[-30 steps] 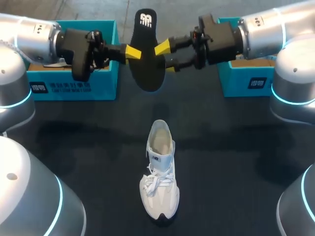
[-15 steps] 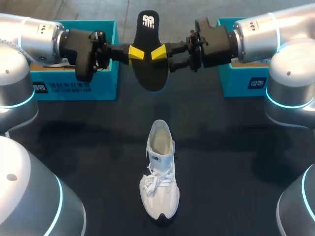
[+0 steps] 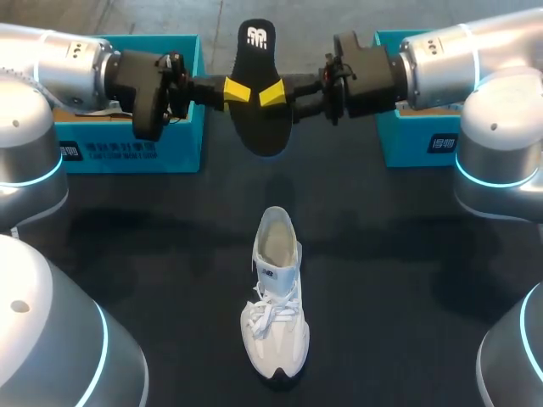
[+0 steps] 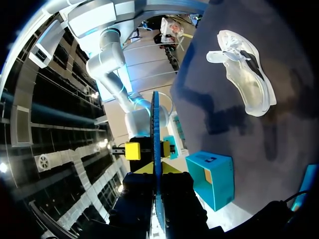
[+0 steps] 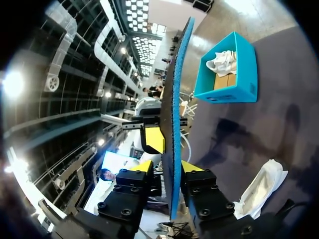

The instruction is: Take the shoe out of the shoebox, open the shoe tongue, remove and reinsert the insole, then place the shoe into the shoebox

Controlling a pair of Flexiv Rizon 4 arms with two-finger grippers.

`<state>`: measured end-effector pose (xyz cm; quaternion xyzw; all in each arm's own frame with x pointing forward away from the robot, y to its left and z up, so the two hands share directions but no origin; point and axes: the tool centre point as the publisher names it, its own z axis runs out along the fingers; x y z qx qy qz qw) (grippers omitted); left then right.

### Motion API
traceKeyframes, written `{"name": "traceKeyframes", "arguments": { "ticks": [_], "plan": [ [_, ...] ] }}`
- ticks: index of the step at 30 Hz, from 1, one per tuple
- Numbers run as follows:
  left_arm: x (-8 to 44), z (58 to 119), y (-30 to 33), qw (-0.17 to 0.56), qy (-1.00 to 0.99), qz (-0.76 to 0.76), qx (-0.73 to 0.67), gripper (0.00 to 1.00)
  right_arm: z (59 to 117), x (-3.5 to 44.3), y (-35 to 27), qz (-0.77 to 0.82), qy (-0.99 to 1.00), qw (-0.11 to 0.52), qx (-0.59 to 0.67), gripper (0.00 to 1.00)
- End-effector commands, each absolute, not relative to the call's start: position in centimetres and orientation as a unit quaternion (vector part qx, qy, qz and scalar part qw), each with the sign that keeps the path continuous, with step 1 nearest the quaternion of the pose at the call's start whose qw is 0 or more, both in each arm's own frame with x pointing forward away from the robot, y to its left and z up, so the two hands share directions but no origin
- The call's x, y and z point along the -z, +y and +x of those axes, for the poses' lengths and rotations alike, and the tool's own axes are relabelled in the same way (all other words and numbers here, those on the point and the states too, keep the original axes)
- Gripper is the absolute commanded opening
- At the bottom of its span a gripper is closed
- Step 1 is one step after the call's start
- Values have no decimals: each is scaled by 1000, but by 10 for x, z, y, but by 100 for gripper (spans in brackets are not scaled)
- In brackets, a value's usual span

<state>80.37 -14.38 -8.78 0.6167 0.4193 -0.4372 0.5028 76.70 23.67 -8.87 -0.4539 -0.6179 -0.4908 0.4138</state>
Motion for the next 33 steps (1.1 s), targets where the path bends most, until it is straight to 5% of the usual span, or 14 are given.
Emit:
{"name": "traceKeyframes", "arguments": {
  "ticks": [1, 24, 26, 33],
  "plan": [
    [88, 804, -144, 502, 418, 618, 437, 0, 768, 91, 239, -453, -617, 413, 493, 27],
    [89, 808, -145, 503, 421, 617, 435, 0, 773, 92, 237, -452, -615, 410, 499, 11],
    [89, 808, -146, 502, 421, 618, 434, 0, 773, 92, 237, -452, -615, 410, 499, 0],
    [90, 808, -147, 499, 423, 619, 435, 0, 773, 94, 238, -451, -617, 407, 501, 0]
  ]
}}
